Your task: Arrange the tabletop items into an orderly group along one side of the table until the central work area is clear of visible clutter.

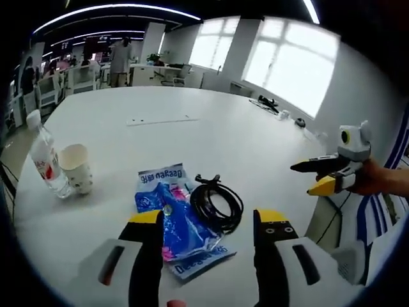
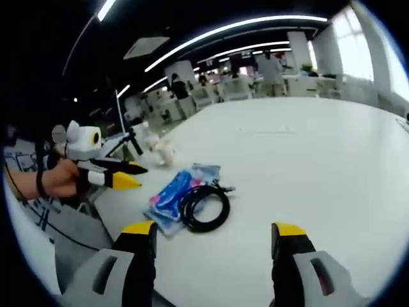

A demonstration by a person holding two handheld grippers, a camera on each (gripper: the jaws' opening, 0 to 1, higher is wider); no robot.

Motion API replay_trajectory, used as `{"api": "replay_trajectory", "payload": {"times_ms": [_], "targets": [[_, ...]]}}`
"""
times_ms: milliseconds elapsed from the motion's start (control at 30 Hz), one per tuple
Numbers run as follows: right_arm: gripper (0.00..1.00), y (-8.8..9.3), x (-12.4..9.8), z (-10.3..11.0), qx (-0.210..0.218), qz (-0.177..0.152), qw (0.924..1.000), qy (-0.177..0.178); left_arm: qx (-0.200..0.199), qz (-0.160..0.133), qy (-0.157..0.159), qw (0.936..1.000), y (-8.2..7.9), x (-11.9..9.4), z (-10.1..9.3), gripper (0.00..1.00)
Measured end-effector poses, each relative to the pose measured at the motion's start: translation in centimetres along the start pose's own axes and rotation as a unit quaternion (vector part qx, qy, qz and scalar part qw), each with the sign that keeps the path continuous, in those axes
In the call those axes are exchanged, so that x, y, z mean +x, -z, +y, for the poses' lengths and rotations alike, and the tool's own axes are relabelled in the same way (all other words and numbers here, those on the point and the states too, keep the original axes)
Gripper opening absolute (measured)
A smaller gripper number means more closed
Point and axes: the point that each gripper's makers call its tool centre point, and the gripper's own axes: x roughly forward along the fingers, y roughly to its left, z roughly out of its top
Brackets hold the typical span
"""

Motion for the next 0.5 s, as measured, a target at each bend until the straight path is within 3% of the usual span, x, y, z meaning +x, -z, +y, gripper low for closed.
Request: {"api": "replay_trajectory", "payload": {"times_ms": [500], "targets": [[0.66, 1.5, 3.1, 0.4, 0.034, 0.025, 0.9991, -0.003, -0.001, 0.018, 0.009, 0.9998, 0.8, 2.4, -0.2, 0.53]]}}
